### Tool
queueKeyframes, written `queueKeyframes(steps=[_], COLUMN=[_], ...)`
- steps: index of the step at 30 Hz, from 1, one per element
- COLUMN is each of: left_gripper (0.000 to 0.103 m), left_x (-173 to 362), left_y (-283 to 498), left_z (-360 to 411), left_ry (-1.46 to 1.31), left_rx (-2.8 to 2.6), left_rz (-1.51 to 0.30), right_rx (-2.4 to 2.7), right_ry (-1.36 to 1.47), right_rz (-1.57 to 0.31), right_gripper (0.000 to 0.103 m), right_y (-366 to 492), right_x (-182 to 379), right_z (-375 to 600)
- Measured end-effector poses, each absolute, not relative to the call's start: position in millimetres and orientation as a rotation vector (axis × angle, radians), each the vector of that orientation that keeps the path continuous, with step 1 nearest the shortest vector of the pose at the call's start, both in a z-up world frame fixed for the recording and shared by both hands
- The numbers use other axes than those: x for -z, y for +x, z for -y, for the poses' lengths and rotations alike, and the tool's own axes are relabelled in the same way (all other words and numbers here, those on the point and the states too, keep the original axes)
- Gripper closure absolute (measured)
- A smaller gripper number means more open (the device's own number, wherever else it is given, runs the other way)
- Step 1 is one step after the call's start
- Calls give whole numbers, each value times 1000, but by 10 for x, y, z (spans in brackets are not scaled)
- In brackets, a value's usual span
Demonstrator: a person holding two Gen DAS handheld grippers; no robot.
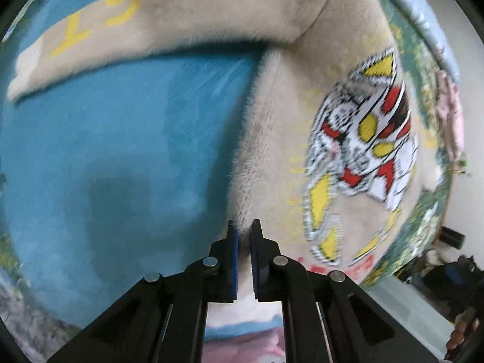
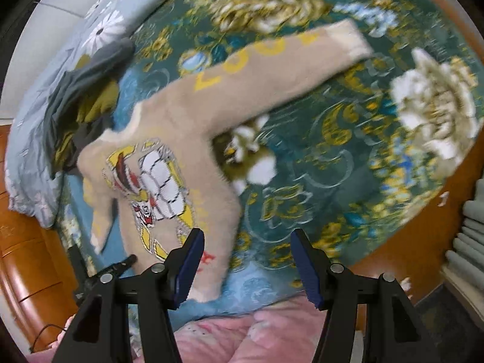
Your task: Fold clothes
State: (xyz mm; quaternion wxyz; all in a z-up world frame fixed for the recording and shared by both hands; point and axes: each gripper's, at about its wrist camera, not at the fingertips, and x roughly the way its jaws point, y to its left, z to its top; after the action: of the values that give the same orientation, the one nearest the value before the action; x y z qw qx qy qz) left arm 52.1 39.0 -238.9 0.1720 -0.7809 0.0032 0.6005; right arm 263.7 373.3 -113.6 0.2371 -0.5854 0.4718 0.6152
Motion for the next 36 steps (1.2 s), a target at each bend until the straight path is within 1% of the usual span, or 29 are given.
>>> queueKeyframes(steps=[5,10,13,17,19,20,21,22,23,26,27,29,31,33,35,36], left_gripper=[96,96,96,96,96,96,96,96,96,96,96,96,96,96,96,96], left_x=[2251,2143,2124,2121,2119,2115,2110,2104,2098,2097,2101,2110,2115,2134,2174,2198], left_y=[568,582,608,652,675,685,698,713,731,837,902,1055,1187,1264,1277,1265], left_z=[-547,-674,-739,-792,-803,-805,-807,-808,-810,-872,-933,-1088,-1202,-1241,-1191,-1137], left_ry=[-2219,-2267,-2290,-2309,-2314,-2314,-2315,-2316,-2318,-2323,-2317,-2293,-2268,-2261,-2281,-2297], left_rx=[-1729,-1770,-1784,-1796,-1799,-1800,-1799,-1796,-1787,-1700,-1662,-1589,-1571,-1592,-1624,-1641], left_rz=[-95,-121,-145,-173,-176,-175,-165,-149,-122,-20,-25,-84,-155,-205,-264,-304], right_rx=[-1719,-1680,-1683,-1665,-1660,-1666,-1680,-1695,-1717,-1798,-1824,-1858,-1872,-1839,-1801,-1794], right_ry=[-1665,-1673,-1692,-1748,-1745,-1730,-1721,-1718,-1711,-1709,-1708,-1704,-1714,-1806,-1900,-1936], right_rz=[-1383,-1542,-1631,-1699,-1736,-1754,-1751,-1743,-1730,-1595,-1548,-1424,-1360,-1294,-1224,-1245], right_gripper=[40,40,40,40,42,54,76,84,87,90,92,93,93,89,89,86], right_y=[2460,2337,2255,2208,2207,2205,2189,2169,2144,2066,2040,1981,1878,1758,1641,1633], right_x=[1626,2208,2449,2651,2685,2673,2635,2583,2504,2077,1932,1604,1415,1492,1582,1657], right_z=[-3792,-3823,-3749,-3549,-3461,-3430,-3421,-3428,-3451,-3593,-3641,-3738,-3779,-3672,-3557,-3470])
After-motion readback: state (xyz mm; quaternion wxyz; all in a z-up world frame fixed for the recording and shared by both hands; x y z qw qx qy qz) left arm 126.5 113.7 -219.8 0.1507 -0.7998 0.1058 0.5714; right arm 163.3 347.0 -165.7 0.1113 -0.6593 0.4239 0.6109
